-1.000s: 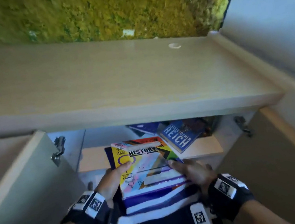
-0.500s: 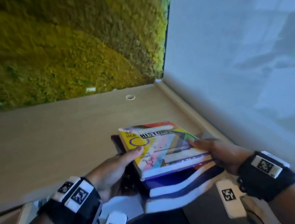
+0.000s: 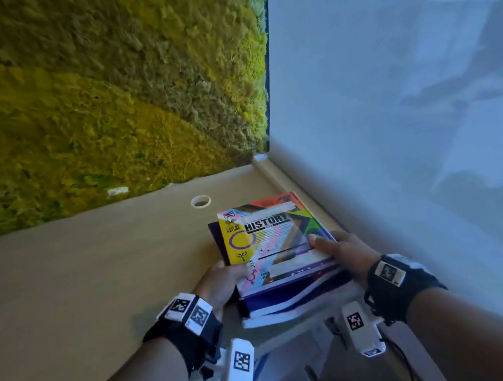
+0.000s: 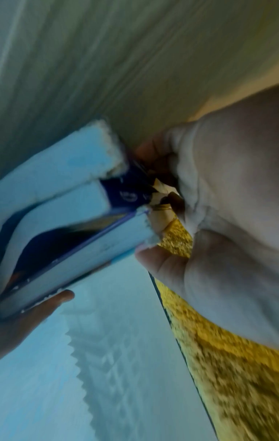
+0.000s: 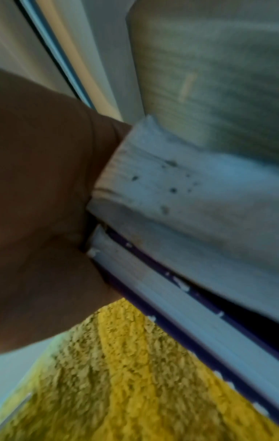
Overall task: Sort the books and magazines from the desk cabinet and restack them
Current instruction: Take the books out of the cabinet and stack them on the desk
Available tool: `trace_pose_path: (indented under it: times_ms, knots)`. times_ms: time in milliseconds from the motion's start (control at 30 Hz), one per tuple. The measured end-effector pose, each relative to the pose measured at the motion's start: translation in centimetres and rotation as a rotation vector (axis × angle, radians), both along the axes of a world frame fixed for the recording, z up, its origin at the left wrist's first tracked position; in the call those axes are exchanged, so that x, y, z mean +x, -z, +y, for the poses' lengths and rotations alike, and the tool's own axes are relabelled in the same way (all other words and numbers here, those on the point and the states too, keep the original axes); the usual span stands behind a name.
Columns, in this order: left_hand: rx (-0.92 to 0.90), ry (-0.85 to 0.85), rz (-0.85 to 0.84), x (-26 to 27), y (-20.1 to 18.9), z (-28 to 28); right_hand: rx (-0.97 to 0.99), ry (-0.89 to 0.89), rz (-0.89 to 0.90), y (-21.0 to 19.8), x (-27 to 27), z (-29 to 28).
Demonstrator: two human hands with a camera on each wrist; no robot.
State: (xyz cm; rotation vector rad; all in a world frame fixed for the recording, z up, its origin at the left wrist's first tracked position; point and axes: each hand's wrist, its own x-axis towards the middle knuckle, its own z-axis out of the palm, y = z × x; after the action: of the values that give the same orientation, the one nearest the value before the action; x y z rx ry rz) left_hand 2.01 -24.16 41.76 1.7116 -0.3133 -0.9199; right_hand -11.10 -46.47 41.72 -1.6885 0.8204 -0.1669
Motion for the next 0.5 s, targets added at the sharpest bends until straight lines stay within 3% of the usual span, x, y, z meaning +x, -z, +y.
trace_pose_path:
  times_ms: [100,267,367,500]
  knots:
    - [0.001,0.049,-0.023,1.9,2.7,-1.8,-0.277,-0.078,0.141,0.9,2.7,-3.0]
    - [-0.032,0.063,0.023,3.2,4.1,-2.8,-0.305,-0.146,0.179,1.6,4.4,-6.0]
    - [-0.111,0.144,-0.007,2.8,4.3,-3.0,-0.468,-0.18,0.252,3.2,5.1,-5.7]
    - [-0.174,0.127,-0.037,2.3,4.9,-2.2,-0.592,-0.173,0.291,4.2,4.7,-4.3]
